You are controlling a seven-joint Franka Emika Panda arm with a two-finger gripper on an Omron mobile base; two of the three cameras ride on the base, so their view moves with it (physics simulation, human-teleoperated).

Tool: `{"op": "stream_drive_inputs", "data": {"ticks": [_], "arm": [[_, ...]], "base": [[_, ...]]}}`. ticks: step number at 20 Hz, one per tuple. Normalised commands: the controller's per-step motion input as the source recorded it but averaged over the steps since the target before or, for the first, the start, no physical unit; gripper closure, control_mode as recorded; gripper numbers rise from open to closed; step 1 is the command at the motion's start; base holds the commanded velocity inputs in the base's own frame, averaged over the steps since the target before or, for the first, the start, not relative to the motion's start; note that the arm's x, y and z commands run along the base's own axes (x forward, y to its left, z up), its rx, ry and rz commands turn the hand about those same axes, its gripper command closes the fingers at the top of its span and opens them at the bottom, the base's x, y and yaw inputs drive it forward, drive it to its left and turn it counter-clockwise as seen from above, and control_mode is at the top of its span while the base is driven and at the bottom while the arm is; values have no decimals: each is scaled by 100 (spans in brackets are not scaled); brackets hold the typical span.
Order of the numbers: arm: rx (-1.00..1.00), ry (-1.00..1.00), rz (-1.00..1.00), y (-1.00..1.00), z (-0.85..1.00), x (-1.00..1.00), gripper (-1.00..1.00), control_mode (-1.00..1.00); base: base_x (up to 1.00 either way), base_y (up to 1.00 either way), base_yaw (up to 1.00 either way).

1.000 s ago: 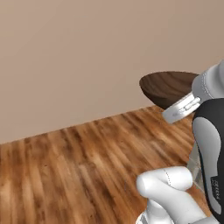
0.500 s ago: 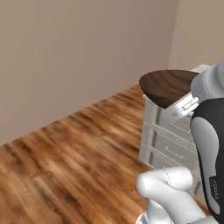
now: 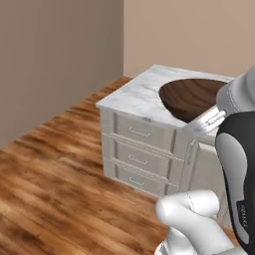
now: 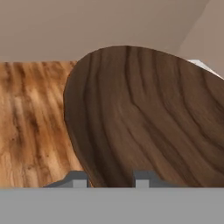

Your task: Move the bowls from the cabinet to the plates on the dining table.

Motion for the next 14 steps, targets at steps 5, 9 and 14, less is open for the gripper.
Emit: {"op": "stream_drive_inputs", "data": {"ticks": [5, 9, 14], "arm": [[0, 0, 0, 0, 0, 0, 100, 100], [0, 0, 0, 0, 0, 0, 100, 100], [0, 0, 0, 0, 0, 0, 100, 100]], "base": [[-97, -55, -36], [-57, -60, -20], [2, -57, -35]]}}
